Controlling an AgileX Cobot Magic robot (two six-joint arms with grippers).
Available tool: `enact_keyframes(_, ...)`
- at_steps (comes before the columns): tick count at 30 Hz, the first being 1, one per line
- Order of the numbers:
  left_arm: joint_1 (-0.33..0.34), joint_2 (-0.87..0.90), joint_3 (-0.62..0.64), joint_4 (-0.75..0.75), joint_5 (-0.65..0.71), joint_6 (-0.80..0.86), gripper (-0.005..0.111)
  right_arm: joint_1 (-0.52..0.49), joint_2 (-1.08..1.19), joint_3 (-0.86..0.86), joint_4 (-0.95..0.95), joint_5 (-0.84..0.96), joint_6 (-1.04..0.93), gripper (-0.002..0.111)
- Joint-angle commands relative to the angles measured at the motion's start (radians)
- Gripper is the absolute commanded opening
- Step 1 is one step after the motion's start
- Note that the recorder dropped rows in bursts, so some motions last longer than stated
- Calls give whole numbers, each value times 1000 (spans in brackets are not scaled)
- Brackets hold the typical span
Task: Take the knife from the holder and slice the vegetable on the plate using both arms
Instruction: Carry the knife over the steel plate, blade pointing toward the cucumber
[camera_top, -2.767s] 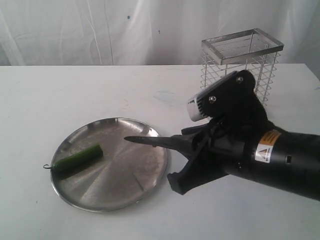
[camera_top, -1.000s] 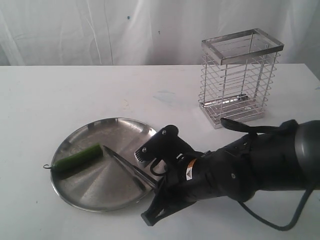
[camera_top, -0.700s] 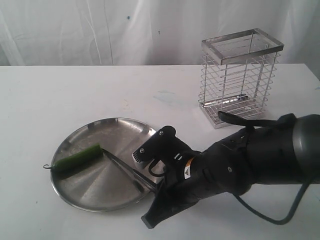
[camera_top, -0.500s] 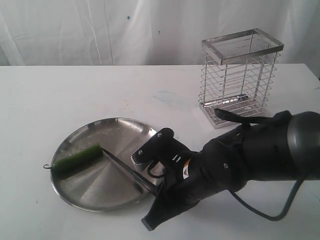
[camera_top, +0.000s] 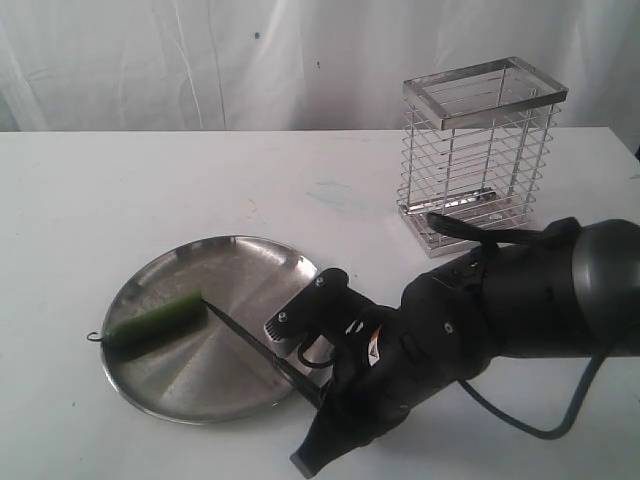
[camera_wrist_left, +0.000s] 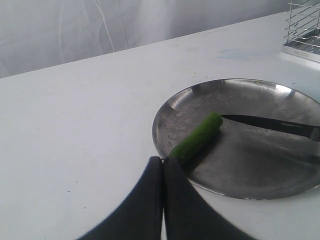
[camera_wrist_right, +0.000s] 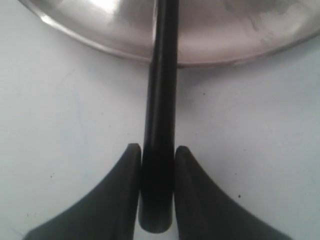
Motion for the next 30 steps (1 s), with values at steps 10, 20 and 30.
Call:
enact_keyframes(10,2,-5,2,4,4,-7,0,-1,-15,1,-12,25,35,0)
enact_keyframes(20,2,-5,2,4,4,-7,0,1,-16,16,-12,33,38,4)
enact_keyframes(30,2,-5,2,4,4,-7,0,1,-16,15,-12,-16,38,22)
